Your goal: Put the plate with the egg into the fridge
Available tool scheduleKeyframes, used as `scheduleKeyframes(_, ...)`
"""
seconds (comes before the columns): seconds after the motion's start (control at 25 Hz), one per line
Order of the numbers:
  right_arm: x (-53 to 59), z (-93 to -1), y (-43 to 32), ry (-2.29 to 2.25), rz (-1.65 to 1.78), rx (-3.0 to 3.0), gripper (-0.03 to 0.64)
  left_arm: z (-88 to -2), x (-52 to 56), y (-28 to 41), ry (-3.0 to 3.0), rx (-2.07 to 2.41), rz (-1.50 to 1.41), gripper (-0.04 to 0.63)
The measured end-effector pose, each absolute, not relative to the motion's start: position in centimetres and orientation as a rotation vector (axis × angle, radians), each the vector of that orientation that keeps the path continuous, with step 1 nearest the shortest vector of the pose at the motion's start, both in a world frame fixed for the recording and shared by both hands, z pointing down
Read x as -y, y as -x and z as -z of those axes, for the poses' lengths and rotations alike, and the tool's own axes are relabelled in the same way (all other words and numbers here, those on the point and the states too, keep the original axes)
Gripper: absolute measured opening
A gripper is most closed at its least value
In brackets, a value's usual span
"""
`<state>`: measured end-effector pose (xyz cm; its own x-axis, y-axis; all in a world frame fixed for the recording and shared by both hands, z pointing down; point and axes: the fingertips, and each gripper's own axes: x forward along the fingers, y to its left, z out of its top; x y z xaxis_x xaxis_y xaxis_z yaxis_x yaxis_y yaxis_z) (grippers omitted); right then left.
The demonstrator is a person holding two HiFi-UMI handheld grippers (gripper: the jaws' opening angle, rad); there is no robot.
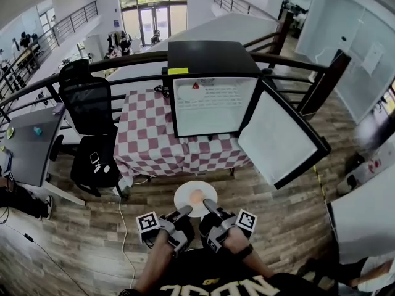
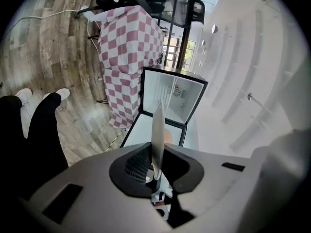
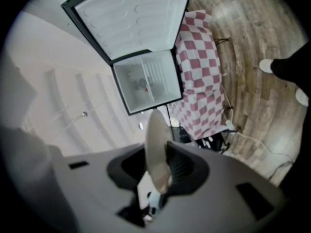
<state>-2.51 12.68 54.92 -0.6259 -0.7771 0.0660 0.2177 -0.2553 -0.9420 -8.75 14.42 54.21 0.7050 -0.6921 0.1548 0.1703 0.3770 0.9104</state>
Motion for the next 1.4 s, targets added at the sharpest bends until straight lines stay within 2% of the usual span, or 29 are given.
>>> scheduleKeyframes(0.56, 2.5, -51.8, -2.9, 0.648, 1.881, -1.395, 0.087, -51.1, 0.7, 3.2, -1.172, 0.602, 0.612, 0.041)
scheduleKeyframes(1.0, 8.8, -52.5, -6.8, 0.723, 1.815, -1.574, 0.087, -51.9, 6.7, -0.9, -1.225, 0.620, 0.600, 0.042)
scheduleKeyframes(1.4, 10.8, -55.2, -6.3, 0.702, 1.855, -1.679, 0.065, -53.8, 9.0, -0.9, -1.350, 0.675, 0.573, 0.041)
